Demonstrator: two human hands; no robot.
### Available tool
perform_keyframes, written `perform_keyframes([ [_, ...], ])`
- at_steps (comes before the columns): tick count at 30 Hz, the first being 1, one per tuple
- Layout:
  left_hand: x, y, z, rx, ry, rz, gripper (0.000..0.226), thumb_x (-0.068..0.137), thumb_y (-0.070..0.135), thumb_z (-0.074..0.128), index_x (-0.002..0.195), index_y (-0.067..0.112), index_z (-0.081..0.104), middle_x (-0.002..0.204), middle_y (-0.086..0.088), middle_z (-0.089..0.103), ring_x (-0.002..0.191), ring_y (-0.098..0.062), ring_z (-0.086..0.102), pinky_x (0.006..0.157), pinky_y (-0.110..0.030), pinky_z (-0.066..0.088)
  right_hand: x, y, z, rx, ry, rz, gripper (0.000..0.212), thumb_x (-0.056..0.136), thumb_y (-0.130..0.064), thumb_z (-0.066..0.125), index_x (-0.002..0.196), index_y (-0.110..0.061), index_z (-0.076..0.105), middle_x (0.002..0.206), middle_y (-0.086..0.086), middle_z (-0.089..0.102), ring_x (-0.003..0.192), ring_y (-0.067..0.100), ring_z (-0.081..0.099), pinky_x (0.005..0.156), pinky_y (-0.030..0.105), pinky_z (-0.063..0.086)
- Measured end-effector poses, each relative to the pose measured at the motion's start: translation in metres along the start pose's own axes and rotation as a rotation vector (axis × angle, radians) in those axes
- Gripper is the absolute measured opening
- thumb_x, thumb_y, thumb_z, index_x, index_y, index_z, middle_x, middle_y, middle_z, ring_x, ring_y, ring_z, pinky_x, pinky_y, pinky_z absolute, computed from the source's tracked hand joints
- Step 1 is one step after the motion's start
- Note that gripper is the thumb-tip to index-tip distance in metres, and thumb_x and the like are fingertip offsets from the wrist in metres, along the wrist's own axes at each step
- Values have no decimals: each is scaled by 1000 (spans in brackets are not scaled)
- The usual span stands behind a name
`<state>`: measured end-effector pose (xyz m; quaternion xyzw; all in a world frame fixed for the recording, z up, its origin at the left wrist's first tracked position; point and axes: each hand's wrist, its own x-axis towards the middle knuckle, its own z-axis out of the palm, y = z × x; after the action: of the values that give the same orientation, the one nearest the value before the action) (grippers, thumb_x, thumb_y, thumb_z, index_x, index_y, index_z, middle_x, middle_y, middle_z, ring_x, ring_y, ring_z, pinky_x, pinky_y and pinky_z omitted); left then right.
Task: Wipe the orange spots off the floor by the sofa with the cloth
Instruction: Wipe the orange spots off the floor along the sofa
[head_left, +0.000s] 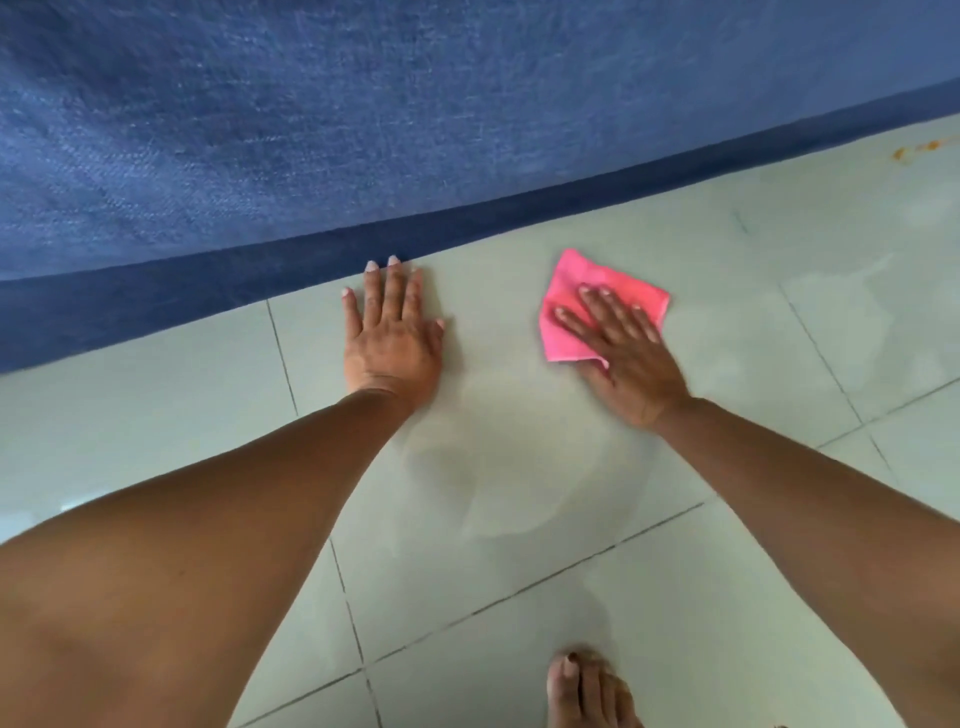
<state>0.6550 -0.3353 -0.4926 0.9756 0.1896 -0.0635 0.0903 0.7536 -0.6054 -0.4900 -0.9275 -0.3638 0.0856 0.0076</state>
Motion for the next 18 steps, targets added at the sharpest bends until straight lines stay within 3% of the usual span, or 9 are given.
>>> perform_keyframes([
  [3, 0, 3, 9, 37, 8, 1, 65, 99, 46, 2, 157, 17, -6, 165, -6, -12, 151, -27, -15, 122, -51, -4, 25, 45, -11, 148, 21, 536, 61, 94, -46, 11, 154, -36, 4, 165, 1, 0, 151, 22, -3, 121, 49, 0],
  [6, 0, 3, 11, 36, 34, -2, 66, 98, 46, 1, 157, 17, -4, 165, -6, -10, 151, -27, -13, 122, -51, -3, 75, 37, -19, 171, -22, 708, 59, 101, -46, 11, 155, -30, -2, 165, 5, -8, 151, 26, -9, 120, 51, -4],
  [10, 0, 2, 13, 21, 55, 8, 65, 98, 46, 2, 157, 18, -3, 166, -5, -9, 152, -26, -12, 122, -50, -3, 116, -22, -20, 148, -20, 487, 60, 100, -45, 17, 155, -31, -2, 165, 4, -7, 151, 27, -8, 120, 51, -4],
  [14, 2, 0, 11, -75, 45, 17, 61, 101, 39, 14, 157, 16, 4, 166, -3, -3, 152, -22, -9, 122, -46, -5, 87, -97, -6, 14, 7, 52, 61, 98, -43, 27, 155, -32, 9, 165, 1, 5, 151, 23, 1, 121, 48, 2],
  [16, 1, -4, 7, -151, 49, 27, 60, 102, 28, 22, 157, 12, 7, 166, -4, 1, 152, -20, -5, 123, -42, -6, 54, -92, -1, -34, -18, -203, 60, 96, -42, 26, 154, -33, 16, 164, 0, 11, 151, 22, 7, 121, 46, 5],
  [18, -8, -18, 4, -148, 62, 21, 61, 100, 21, 26, 157, 10, 7, 166, -5, 2, 153, -20, -4, 123, -41, -6, 32, -55, -2, -60, -48, -284, 60, 95, -38, 24, 154, -34, 16, 164, -1, 11, 151, 22, 6, 121, 46, 6],
])
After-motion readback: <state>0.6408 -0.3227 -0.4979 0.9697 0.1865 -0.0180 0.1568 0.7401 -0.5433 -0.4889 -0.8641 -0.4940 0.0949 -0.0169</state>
